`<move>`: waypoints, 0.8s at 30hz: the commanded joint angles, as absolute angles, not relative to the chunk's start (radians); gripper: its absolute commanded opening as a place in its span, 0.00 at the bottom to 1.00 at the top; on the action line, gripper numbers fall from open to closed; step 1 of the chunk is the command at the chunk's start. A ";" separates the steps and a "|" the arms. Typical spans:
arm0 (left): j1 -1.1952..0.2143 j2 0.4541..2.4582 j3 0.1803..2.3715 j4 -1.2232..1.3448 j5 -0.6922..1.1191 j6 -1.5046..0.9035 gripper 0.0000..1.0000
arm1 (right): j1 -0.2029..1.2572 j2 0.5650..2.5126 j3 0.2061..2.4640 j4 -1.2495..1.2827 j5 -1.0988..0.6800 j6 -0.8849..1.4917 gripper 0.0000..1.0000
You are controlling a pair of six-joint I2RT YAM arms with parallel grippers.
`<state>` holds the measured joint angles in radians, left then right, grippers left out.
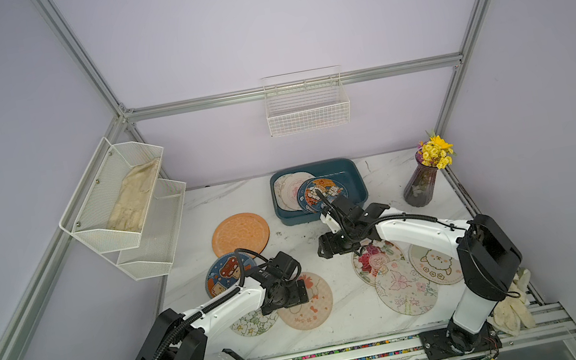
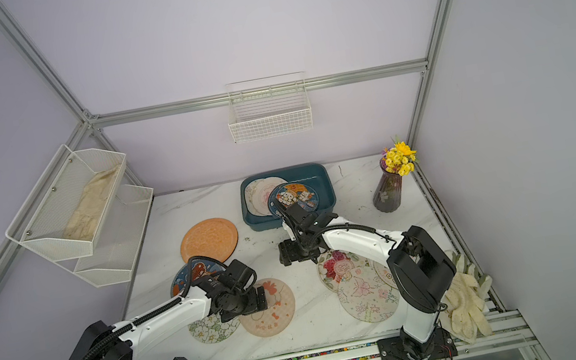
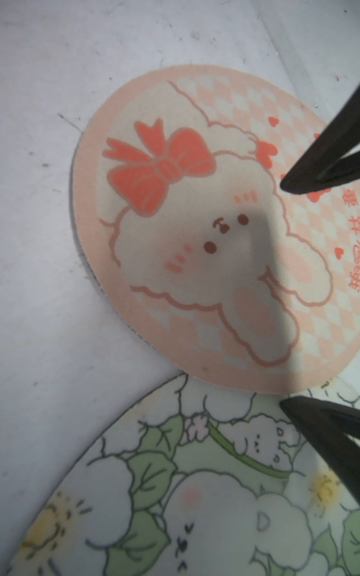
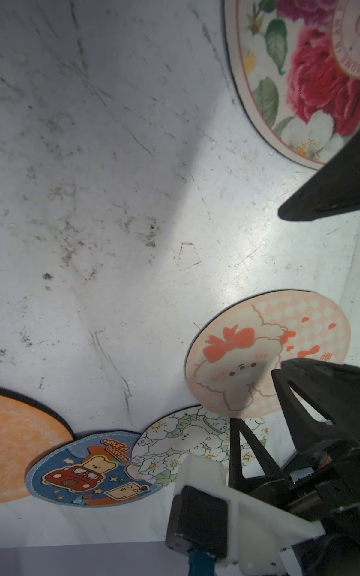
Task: Put the coasters into the storage box
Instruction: Pick up the coaster from the center of the board.
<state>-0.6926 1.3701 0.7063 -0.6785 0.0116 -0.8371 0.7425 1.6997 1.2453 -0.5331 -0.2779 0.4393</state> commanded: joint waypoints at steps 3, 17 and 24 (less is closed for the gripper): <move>-0.718 1.404 0.751 -0.601 0.124 -0.837 1.00 | 0.755 1.672 1.234 -0.532 -0.269 0.456 0.71; -0.733 1.453 0.800 -0.610 0.165 -0.827 0.99 | 0.764 1.673 1.219 -0.540 -0.274 0.457 0.71; -0.745 1.453 0.816 -0.620 0.177 -0.827 0.99 | 0.769 1.673 1.206 -0.540 -0.279 0.459 0.71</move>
<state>-0.7231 1.4265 0.7589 -0.7116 0.0299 -0.8265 0.7593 1.6997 1.2186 -0.5331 -0.2787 0.4423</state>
